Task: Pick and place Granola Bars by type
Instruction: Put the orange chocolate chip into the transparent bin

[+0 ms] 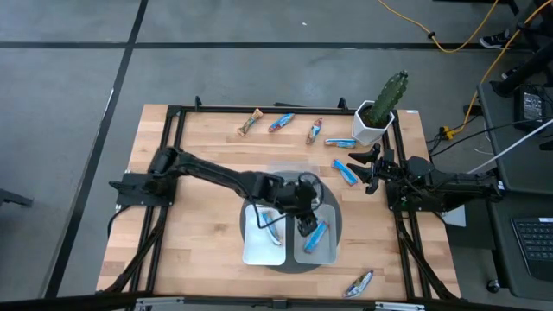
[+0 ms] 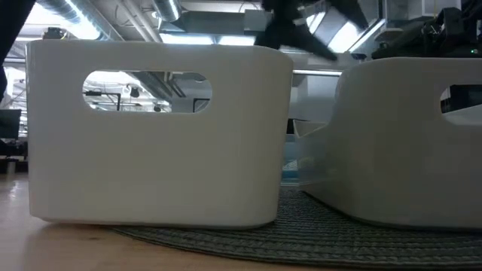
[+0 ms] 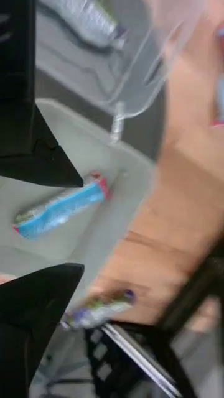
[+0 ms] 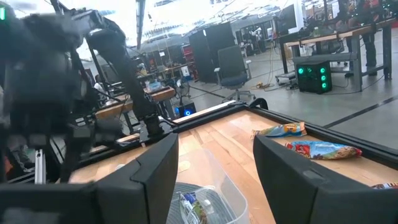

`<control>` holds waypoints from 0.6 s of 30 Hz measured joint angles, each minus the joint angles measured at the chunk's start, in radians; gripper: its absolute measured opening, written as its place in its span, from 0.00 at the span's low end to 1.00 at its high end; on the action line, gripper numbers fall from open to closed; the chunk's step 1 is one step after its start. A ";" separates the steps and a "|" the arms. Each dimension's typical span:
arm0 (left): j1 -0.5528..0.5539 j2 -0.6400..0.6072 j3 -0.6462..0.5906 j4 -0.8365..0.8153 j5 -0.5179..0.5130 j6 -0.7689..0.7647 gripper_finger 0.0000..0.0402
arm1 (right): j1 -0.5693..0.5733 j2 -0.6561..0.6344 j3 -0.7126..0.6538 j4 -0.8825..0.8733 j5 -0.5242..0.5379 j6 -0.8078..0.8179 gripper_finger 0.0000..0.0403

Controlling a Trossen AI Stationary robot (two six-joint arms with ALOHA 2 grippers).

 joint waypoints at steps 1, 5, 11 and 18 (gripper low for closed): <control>0.006 -0.020 0.001 -0.011 -0.010 -0.011 0.49 | 0.000 0.000 0.000 0.000 0.000 0.001 0.52; 0.034 -0.072 0.001 -0.069 -0.038 -0.022 0.48 | 0.000 0.000 0.000 0.000 0.000 0.001 0.52; 0.075 -0.131 0.000 -0.228 -0.075 -0.006 0.47 | 0.000 0.000 0.000 0.000 0.000 0.001 0.52; 0.146 -0.165 0.000 -0.409 -0.092 0.018 0.47 | 0.000 0.000 0.000 0.000 0.000 -0.001 0.52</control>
